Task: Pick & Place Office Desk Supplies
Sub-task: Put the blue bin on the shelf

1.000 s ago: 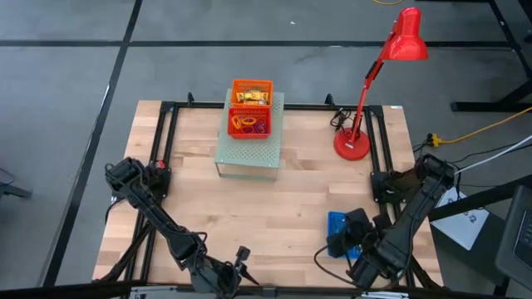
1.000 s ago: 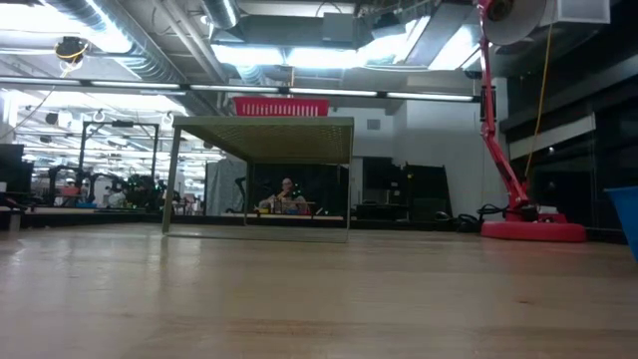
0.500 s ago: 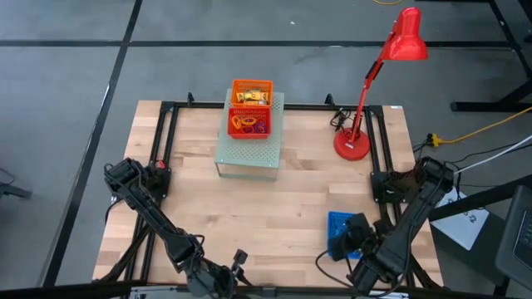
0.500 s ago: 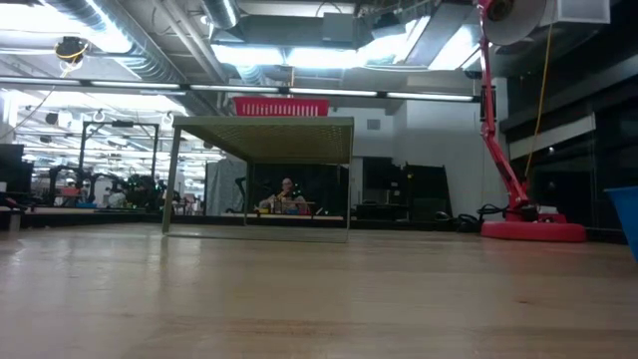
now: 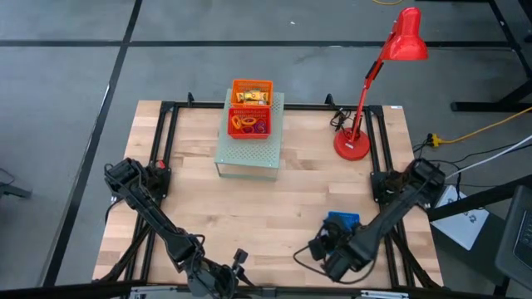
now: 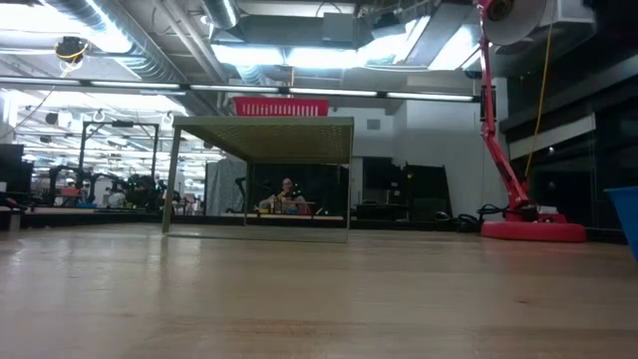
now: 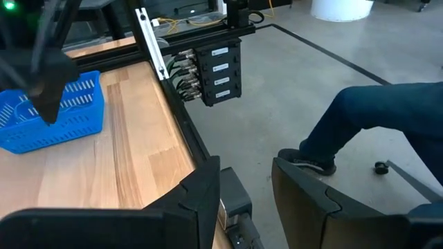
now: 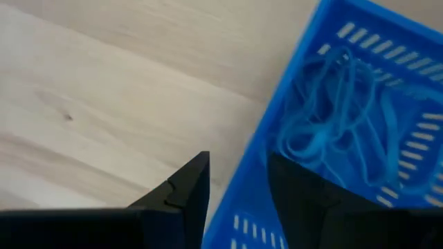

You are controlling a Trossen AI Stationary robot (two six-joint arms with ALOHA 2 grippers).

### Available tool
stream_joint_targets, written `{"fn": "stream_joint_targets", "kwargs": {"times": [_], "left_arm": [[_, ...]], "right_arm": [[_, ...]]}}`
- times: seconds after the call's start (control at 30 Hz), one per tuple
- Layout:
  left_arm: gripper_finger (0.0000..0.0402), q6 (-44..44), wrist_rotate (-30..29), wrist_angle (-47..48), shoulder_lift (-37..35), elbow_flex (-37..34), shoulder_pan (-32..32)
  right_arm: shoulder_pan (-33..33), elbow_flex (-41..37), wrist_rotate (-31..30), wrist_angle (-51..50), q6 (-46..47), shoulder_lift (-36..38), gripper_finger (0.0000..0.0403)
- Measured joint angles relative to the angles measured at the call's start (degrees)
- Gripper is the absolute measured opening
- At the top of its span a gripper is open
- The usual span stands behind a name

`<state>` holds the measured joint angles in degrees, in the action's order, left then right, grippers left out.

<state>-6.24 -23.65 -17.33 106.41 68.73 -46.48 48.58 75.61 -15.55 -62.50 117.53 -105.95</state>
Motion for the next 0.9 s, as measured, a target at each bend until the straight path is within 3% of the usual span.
{"fn": "stream_joint_targets", "kwargs": {"times": [0.3, 0.7, 0.9], "left_arm": [[0.0129, -1.02, -0.1, 2.14, 0.0, 0.0, 0.0], [0.0129, -1.05, -0.62, 2.55, 0.0, 0.0, -0.37], [0.0129, -1.07, -0.71, 2.55, 0.0, 0.0, -0.37]], "right_arm": [[-3.71, -1.83, 3.17, 0.79, -4.77, 0.0, 0.0146], [-3.81, -5.92, 3.1, 4.77, -5.77, 0.0, 0.0143], [-4.2, -5.92, 1.64, 4.85, -7.46, 0.0, 0.0082]]}}
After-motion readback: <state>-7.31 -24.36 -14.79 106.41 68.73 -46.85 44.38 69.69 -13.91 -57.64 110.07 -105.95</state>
